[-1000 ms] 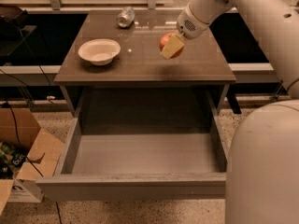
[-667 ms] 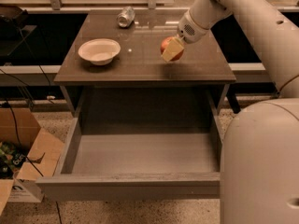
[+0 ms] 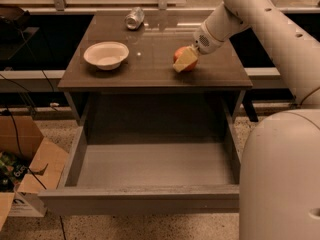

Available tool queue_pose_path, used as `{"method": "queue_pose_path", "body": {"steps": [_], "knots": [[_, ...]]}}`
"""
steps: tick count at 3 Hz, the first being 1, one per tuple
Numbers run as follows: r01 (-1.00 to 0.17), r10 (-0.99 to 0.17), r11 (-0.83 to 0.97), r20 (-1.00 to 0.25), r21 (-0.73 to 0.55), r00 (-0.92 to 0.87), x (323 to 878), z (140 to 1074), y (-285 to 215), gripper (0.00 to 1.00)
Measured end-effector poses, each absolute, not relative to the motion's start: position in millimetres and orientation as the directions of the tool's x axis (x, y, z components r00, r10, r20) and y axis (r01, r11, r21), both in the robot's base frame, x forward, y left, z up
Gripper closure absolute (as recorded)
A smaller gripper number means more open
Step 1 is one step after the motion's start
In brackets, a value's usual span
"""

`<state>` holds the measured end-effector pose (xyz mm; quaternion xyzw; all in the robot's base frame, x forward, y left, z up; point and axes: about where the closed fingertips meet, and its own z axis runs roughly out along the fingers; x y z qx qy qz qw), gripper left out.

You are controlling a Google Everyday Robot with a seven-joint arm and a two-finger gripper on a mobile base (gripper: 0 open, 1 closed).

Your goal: Pick apple from top drawer and place on counter

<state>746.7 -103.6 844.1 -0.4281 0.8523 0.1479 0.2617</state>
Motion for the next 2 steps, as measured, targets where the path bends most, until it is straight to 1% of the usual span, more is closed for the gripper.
{"method": "queue_pose_path", "body": {"steps": [1, 2], "knots": [[-0.807, -0.652, 0.590, -0.573, 0.028, -0.497, 746.7, 844.1, -103.6, 0.01], [-0.807, -0.652, 0.590, -0.573, 0.028, -0.497, 746.7, 844.1, -103.5, 0.00]]}}
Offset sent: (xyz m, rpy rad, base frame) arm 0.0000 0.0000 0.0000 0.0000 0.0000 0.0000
